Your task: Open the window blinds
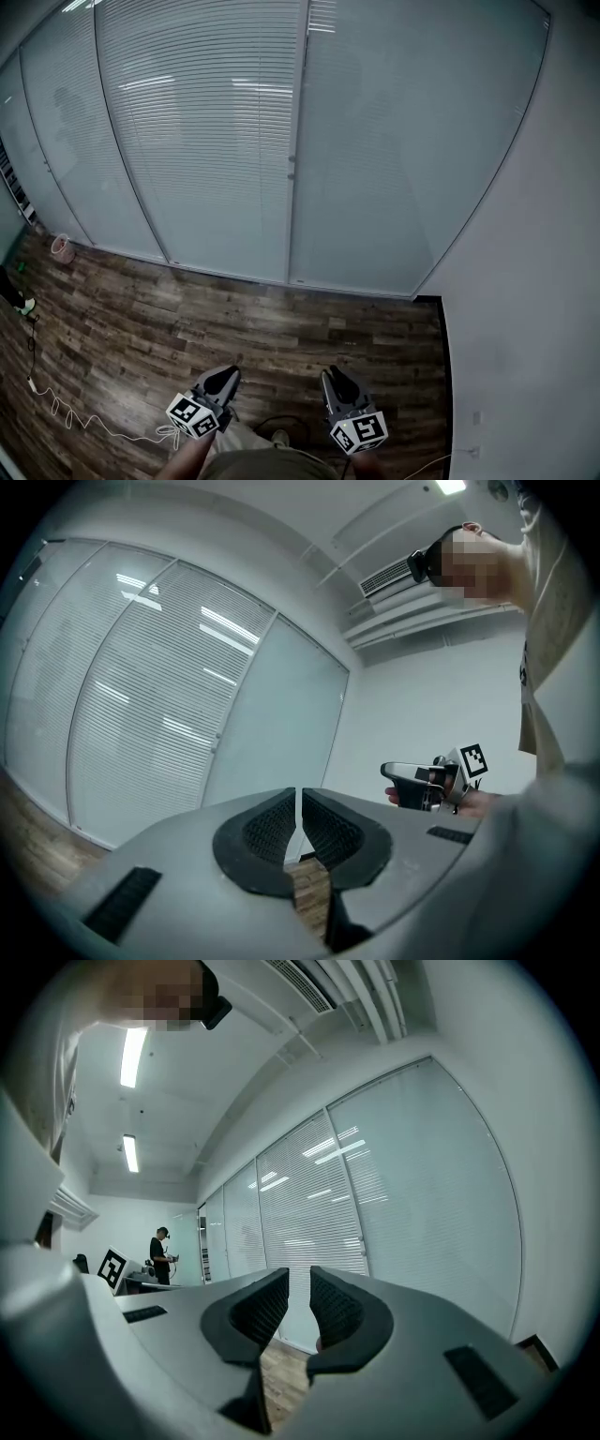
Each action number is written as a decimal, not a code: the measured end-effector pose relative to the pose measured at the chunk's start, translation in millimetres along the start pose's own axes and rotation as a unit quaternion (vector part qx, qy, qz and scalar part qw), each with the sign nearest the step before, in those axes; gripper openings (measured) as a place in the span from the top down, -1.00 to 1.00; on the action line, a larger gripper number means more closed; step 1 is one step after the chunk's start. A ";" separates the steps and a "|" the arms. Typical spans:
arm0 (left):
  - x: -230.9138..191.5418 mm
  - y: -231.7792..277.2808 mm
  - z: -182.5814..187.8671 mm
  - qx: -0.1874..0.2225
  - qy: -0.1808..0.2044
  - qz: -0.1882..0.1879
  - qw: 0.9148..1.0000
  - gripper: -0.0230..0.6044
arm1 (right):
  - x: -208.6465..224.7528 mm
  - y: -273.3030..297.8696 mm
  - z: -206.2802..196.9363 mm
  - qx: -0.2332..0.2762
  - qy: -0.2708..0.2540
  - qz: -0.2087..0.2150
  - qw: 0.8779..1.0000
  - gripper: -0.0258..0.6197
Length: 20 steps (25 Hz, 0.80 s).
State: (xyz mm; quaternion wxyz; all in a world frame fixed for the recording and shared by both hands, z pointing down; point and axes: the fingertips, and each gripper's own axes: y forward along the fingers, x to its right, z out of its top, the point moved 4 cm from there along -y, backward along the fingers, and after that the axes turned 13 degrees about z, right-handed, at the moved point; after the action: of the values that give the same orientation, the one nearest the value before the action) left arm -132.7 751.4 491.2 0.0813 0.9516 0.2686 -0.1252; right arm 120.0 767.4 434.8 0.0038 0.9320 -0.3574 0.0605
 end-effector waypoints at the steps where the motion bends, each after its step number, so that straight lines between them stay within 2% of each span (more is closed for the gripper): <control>1: -0.4 -1.3 0.7 -0.002 -0.002 0.002 1.000 0.88 | -0.2 -0.4 -0.4 0.001 0.001 -0.001 1.000 0.74; 10: -20.3 12.6 8.6 -0.004 -0.011 -0.001 1.000 0.88 | 3.4 17.4 -8.1 -0.007 0.004 -0.009 1.000 0.74; 15: -46.2 33.2 12.4 -0.011 -0.017 -0.014 1.000 0.87 | 12.3 45.3 -9.0 -0.016 0.008 -0.022 1.000 0.74; 20: -78.9 59.4 18.6 -0.014 -0.031 -0.023 0.999 0.77 | 19.6 83.2 -15.2 -0.026 0.005 -0.029 0.999 0.74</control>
State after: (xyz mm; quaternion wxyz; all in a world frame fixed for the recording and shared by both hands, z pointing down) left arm -169.8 658.5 500.9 0.0995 0.9397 0.2896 -0.1526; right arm 77.3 693.2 449.2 0.0312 0.9411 -0.3320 0.0556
